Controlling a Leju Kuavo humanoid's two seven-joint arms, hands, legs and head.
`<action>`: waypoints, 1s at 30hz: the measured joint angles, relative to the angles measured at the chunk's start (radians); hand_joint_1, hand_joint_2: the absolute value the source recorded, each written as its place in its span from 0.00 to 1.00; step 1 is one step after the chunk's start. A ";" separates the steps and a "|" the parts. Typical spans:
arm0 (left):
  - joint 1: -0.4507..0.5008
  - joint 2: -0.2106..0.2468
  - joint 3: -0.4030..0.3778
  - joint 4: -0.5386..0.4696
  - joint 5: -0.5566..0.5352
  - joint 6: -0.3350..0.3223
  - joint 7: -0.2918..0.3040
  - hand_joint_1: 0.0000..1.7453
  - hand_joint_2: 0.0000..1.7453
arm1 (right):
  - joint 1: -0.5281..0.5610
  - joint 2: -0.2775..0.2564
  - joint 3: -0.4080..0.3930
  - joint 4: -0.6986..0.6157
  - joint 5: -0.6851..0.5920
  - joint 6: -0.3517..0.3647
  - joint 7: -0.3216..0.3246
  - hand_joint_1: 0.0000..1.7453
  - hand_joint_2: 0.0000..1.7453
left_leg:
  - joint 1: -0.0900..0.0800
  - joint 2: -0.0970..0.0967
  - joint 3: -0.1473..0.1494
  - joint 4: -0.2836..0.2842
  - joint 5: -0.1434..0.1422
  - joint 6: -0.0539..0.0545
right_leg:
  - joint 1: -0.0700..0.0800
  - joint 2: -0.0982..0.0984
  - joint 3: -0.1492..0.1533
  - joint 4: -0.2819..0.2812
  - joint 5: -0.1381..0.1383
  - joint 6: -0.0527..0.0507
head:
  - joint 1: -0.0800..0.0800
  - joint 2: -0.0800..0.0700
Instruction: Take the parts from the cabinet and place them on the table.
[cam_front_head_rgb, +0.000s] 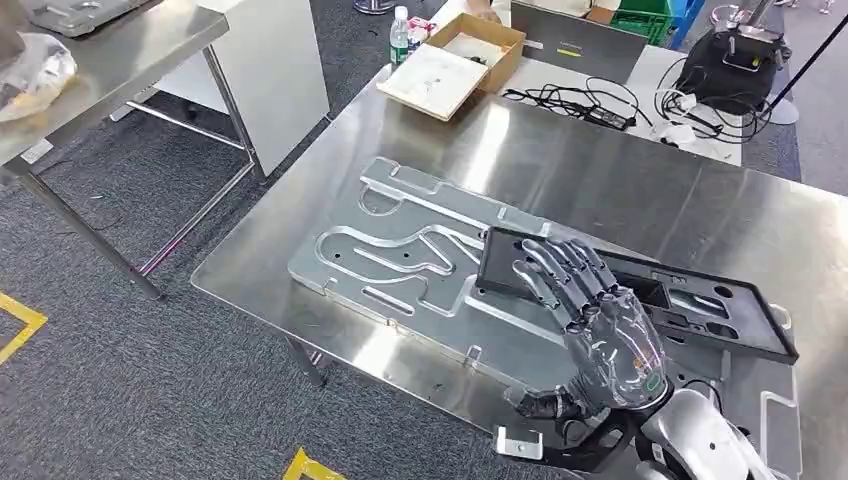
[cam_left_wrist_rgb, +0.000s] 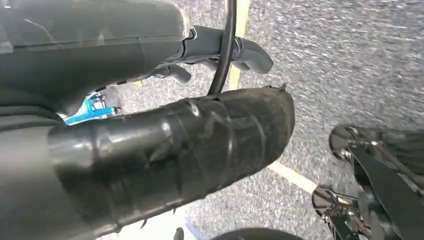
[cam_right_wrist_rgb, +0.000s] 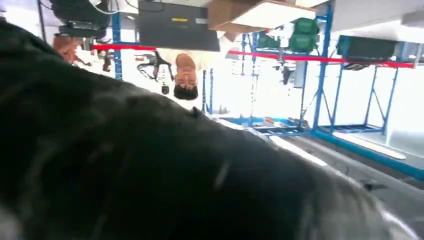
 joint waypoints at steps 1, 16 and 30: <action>0.000 0.000 0.000 0.000 0.002 0.001 0.005 0.00 0.00 | -0.006 -0.001 0.009 -0.005 0.000 -0.006 0.000 0.00 0.00 | 0.000 -0.001 -0.006 0.007 0.001 -0.002 | 0.000 0.000 0.060 -0.095 0.032 -0.004 | 0.000 0.000; 0.001 0.018 0.030 0.000 0.041 0.015 0.041 0.00 0.00 | -0.150 0.126 0.222 0.061 0.016 -0.013 0.043 0.00 0.00 | 0.018 -0.004 0.032 0.148 -0.086 -0.082 | 0.009 -0.010 -0.038 -0.154 0.136 -0.050 | -0.003 0.000; 0.005 0.025 0.032 0.000 0.034 0.022 0.050 0.00 0.00 | -0.154 0.139 0.246 0.109 0.003 -0.052 0.060 0.00 0.00 | 0.007 0.009 0.003 -0.016 0.003 -0.013 | 0.009 -0.004 -0.049 0.079 0.018 -0.002 | -0.002 0.000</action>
